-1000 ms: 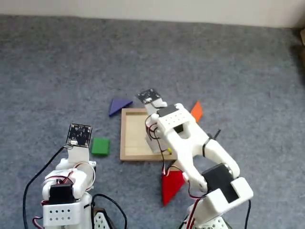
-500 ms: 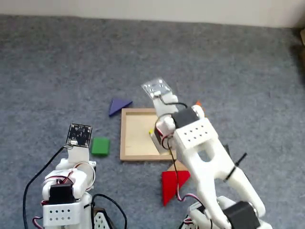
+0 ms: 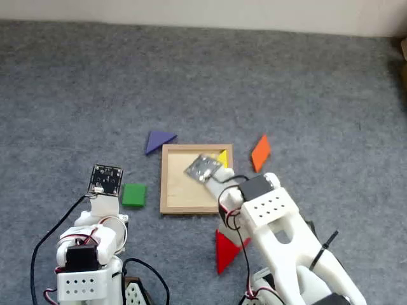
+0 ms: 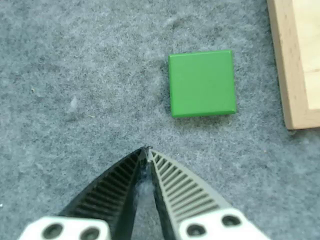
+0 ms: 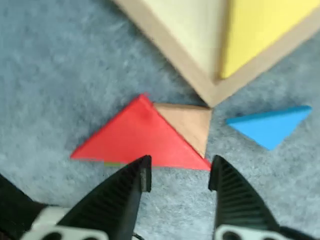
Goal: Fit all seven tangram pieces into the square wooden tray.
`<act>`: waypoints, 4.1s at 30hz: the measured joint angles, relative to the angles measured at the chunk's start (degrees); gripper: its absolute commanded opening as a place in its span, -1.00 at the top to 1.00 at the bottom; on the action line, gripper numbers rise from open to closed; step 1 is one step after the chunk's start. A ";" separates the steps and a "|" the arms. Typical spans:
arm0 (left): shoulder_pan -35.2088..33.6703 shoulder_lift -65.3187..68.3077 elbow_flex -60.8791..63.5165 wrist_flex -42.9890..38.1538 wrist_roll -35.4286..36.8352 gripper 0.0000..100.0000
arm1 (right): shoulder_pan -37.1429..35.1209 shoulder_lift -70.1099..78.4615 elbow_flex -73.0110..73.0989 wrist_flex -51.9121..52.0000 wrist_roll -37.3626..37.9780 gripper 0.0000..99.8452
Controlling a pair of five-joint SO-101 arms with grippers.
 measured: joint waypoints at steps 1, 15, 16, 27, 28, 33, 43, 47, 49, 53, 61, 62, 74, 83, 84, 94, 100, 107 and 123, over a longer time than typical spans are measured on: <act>0.00 0.00 0.00 0.00 0.00 0.97 | 0.00 -0.53 0.70 0.00 2.02 0.41; 0.00 0.00 0.00 0.00 0.00 0.97 | -3.87 -1.41 10.99 0.97 18.81 0.19; 0.00 0.00 0.00 0.00 0.00 0.97 | -5.01 -1.41 12.04 -0.53 18.90 0.19; 0.00 0.00 0.00 0.00 0.00 0.97 | -13.80 -1.41 14.68 -11.87 14.68 0.19; 0.00 0.00 0.00 0.00 0.00 0.97 | -14.51 -1.41 14.68 -12.57 13.80 0.19; 0.00 0.00 0.00 0.00 0.00 0.97 | -16.44 -1.41 14.68 -13.89 10.99 0.19; 0.00 0.00 0.00 0.00 0.00 0.97 | -19.25 -2.73 17.41 -14.51 10.37 0.40; 0.00 0.00 0.00 0.00 0.00 0.97 | -22.33 -2.90 18.20 -14.42 7.82 0.40; 0.00 0.00 0.00 0.00 0.00 0.97 | -23.03 -3.43 18.20 -12.75 6.77 0.40; 0.00 0.00 0.00 0.00 0.00 0.97 | -23.21 -2.55 16.79 -9.76 6.15 0.40; 0.00 0.00 0.00 0.00 0.00 0.97 | -22.86 -2.46 14.24 -8.97 5.89 0.40; 0.00 0.00 0.00 0.00 0.00 0.97 | -22.86 -2.46 14.24 -8.97 5.89 0.37; 0.00 0.00 0.00 0.00 0.00 0.97 | -23.65 -2.46 13.89 -8.97 5.89 0.19; 0.00 0.00 0.00 0.00 0.00 0.97 | -29.54 -2.46 10.81 -9.67 5.89 0.20; 0.00 0.00 0.00 0.00 0.00 0.97 | -30.15 -2.46 10.81 -10.11 5.89 0.20; 0.00 0.00 0.00 0.00 0.00 0.97 | -35.08 -2.46 10.81 -10.90 5.89 0.20; 0.00 0.00 0.00 0.00 0.00 0.97 | -35.69 -2.46 10.81 -10.90 5.89 0.20; 0.00 0.00 0.00 0.00 0.00 0.97 | -35.69 -2.46 16.44 -15.47 5.89 0.33; 0.00 0.00 0.00 0.00 0.00 0.97 | -35.69 -2.46 17.32 -18.02 5.89 0.34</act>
